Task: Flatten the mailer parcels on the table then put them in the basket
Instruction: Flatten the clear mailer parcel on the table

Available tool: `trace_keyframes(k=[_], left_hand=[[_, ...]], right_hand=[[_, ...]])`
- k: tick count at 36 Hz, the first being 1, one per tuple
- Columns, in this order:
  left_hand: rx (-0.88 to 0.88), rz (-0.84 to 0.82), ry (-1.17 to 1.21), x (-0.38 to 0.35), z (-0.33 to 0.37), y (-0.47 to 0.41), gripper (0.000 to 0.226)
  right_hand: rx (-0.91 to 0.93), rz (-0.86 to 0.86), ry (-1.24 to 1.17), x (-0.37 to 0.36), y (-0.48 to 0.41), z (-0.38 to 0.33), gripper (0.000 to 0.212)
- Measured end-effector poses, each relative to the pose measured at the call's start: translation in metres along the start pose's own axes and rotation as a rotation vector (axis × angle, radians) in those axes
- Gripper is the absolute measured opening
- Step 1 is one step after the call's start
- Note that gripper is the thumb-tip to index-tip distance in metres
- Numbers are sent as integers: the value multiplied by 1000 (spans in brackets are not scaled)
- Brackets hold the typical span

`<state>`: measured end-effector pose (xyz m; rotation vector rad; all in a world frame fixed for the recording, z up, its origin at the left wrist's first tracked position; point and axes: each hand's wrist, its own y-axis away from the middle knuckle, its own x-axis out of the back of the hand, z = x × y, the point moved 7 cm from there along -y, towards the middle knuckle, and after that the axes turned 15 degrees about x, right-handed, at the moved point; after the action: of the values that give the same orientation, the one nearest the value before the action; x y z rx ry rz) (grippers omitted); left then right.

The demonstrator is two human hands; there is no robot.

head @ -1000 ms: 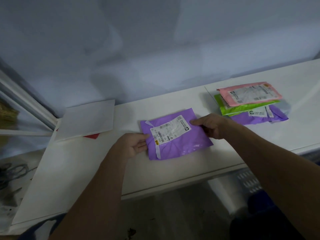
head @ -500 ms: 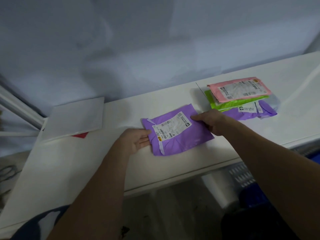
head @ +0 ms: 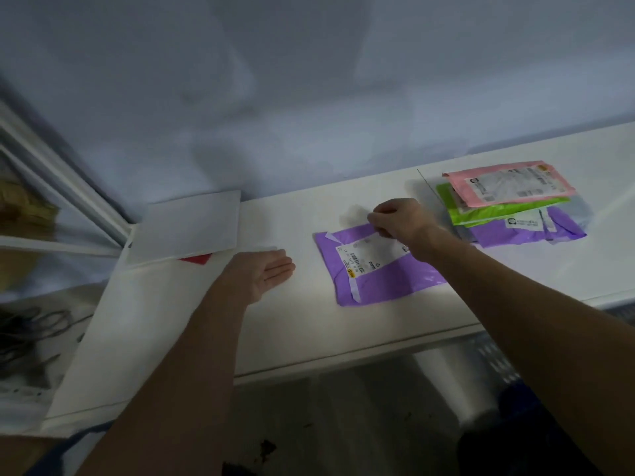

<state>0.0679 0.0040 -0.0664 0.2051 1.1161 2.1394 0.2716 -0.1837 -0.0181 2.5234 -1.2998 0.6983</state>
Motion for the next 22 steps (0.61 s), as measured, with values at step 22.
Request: trace_keyframes(k=[22], left_hand=[[4,151,441,148,14,-5,16]], right_hand=[[-281,-291,-691,-226,-4,-77,12]])
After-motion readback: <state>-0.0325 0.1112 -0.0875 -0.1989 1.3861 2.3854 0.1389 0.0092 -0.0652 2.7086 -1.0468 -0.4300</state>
